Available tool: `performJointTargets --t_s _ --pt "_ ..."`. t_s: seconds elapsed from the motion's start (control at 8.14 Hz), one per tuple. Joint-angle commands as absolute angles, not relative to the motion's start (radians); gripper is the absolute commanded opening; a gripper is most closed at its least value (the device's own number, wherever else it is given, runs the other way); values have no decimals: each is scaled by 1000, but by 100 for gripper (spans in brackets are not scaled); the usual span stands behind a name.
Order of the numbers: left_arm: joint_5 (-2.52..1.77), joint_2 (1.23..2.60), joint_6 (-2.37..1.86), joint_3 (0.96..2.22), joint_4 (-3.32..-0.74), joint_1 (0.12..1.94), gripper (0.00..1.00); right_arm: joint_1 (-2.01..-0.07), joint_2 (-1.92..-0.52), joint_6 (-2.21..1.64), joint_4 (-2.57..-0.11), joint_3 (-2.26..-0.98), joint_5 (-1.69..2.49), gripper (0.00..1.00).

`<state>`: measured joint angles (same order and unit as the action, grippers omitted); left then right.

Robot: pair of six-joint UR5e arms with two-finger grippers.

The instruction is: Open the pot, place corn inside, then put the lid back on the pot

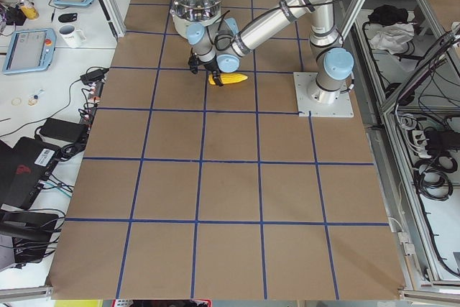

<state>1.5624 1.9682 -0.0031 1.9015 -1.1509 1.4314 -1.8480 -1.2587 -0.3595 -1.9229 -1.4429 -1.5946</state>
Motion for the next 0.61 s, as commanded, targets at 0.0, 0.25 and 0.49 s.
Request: performJointTargets --t_s 0.0,0.25,0.49 --pt "1565 1954 18 1902 -1155 1433 46 -1809 -1431 -222 -1710 -1443 -1602 35" --pt "1565 1931 20 1901 -1189 1433 35 -1699 -1553 -138 -1527 -1456 -1598 33" --pt "1569 1886 -1 1890 -1218 1434 27 -1567 -1575 52 -1493 -1457 -1576 31"
